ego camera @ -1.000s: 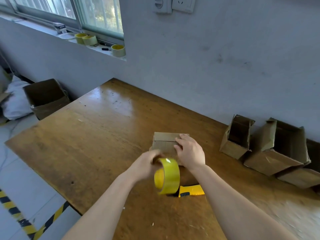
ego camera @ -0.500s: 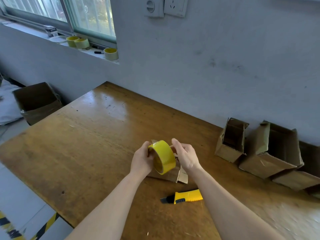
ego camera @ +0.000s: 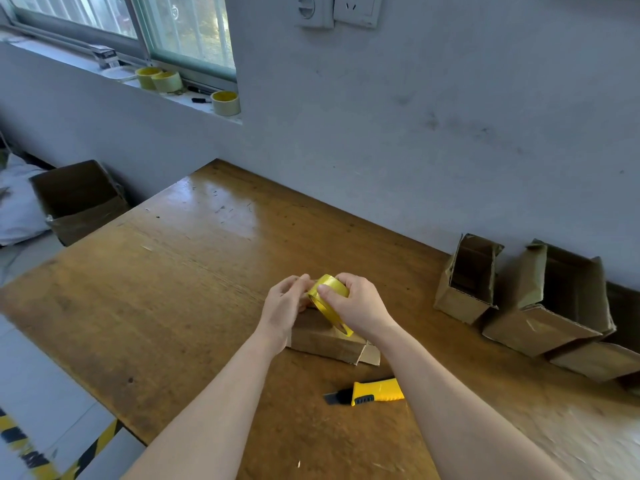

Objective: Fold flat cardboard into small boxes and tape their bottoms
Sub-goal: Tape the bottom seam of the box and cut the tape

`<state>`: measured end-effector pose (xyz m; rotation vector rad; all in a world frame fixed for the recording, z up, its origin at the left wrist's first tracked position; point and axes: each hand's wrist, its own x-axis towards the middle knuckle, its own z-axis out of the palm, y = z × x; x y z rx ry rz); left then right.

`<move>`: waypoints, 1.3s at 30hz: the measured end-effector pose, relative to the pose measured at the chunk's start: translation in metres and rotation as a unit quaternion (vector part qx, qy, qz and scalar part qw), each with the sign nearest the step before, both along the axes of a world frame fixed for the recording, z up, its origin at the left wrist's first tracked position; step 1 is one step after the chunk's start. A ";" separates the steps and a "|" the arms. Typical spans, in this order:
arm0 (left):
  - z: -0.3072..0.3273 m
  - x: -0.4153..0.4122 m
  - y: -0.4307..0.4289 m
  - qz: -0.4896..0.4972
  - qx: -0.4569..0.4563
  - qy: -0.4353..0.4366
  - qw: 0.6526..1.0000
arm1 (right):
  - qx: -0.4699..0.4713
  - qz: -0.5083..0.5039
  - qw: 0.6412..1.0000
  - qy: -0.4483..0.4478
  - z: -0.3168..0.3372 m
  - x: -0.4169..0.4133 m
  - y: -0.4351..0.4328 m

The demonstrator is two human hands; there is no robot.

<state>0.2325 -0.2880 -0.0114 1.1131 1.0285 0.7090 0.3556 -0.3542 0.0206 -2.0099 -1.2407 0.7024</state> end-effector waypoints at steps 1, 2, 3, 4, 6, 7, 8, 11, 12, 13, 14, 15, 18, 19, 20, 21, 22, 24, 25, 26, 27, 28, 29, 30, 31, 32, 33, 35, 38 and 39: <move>0.000 0.001 0.000 0.006 0.004 0.000 1.000 | -0.010 0.006 1.000 -0.022 0.001 -0.002 0.001; 0.000 0.002 0.000 0.015 0.003 0.000 1.000 | -0.021 0.009 0.999 -0.044 0.001 -0.004 0.003; 0.001 0.002 0.000 0.029 -0.002 0.001 1.000 | -0.031 0.011 0.998 -0.060 0.002 -0.005 0.004; 0.001 0.004 0.001 0.044 -0.008 0.004 0.999 | -0.040 0.013 0.996 -0.075 0.003 -0.006 0.005; 0.003 0.007 0.002 0.065 -0.027 0.009 0.997 | -0.053 0.022 0.993 -0.105 0.006 -0.006 0.007; 0.003 0.008 0.003 0.075 -0.038 0.008 0.996 | -0.056 0.029 0.992 -0.111 0.008 -0.005 0.007; 0.001 0.009 0.004 0.085 -0.051 0.007 0.995 | -0.059 0.036 0.992 -0.104 0.009 -0.003 0.007; -0.007 0.009 0.006 0.113 -0.085 0.019 0.990 | -0.070 0.069 0.992 -0.076 0.016 0.005 0.002; -0.011 0.010 0.006 0.119 -0.088 0.032 0.989 | -0.074 0.087 0.989 -0.090 0.019 0.007 0.001; -0.012 0.012 0.005 0.126 -0.092 0.042 0.987 | -0.076 0.104 0.986 -0.109 0.022 0.008 0.001; -0.013 0.014 0.004 0.131 -0.095 0.047 0.986 | -0.078 0.116 0.982 -0.128 0.026 0.008 0.001; -0.013 0.015 0.004 0.133 -0.096 0.052 0.985 | -0.083 0.122 0.979 -0.142 0.029 0.008 0.003; -0.015 0.016 0.006 0.154 -0.109 0.053 0.981 | -0.139 0.107 0.970 -0.171 0.032 0.007 0.009; -0.016 0.015 0.007 0.163 -0.119 0.051 0.978 | -0.163 0.093 0.964 -0.187 0.030 0.005 0.009; -0.017 0.013 0.008 0.171 -0.128 0.046 0.976 | -0.180 0.080 0.959 -0.202 0.029 0.004 0.009; -0.019 0.012 0.008 0.180 -0.138 0.039 0.973 | -0.182 0.074 0.957 -0.214 0.027 0.004 0.008; -0.021 0.011 0.008 0.191 -0.143 0.031 0.971 | -0.172 0.076 0.956 -0.226 0.025 0.004 0.006; -0.022 0.009 0.008 0.217 -0.151 0.011 0.965 | -0.134 0.091 0.959 -0.232 0.025 0.009 -0.001; -0.022 0.008 0.008 0.226 -0.152 0.002 0.962 | -0.119 0.091 0.965 -0.217 0.026 0.013 -0.004; -0.023 0.008 0.008 0.231 -0.148 0.004 0.961 | -0.108 0.084 0.970 -0.199 0.027 0.016 -0.007; -0.025 0.008 0.008 0.235 -0.144 0.015 0.961 | -0.101 0.075 0.972 -0.196 0.026 0.018 -0.009; -0.026 0.008 0.008 0.242 -0.144 0.023 0.959 | -0.098 0.069 0.968 -0.220 0.024 0.019 -0.011; -0.026 0.008 0.008 0.250 -0.151 0.021 0.956 | -0.099 0.069 0.957 -0.264 0.021 0.018 -0.013; -0.025 0.008 0.008 0.253 -0.160 0.018 0.954 | -0.102 0.073 0.944 -0.306 0.018 0.017 -0.014; -0.025 0.008 0.008 0.257 -0.162 0.016 0.952 | -0.100 0.075 0.932 -0.339 0.016 0.014 -0.013; -0.024 0.008 0.009 0.263 -0.161 0.015 0.951 | -0.098 0.077 0.925 -0.358 0.015 0.013 -0.012; -0.024 0.008 0.008 0.268 -0.154 0.020 0.951 | -0.098 0.079 0.921 -0.369 0.015 0.012 -0.010; -0.025 0.007 0.005 0.268 -0.125 0.067 0.953 | -0.112 0.088 0.912 -0.385 0.017 0.009 -0.005; -0.033 0.004 0.000 0.266 -0.112 0.104 0.952 | -0.146 0.105 0.891 -0.417 0.018 0.003 0.004; -0.035 0.004 0.000 0.265 -0.118 0.104 0.951 | -0.154 0.107 0.886 -0.425 0.018 0.000 0.008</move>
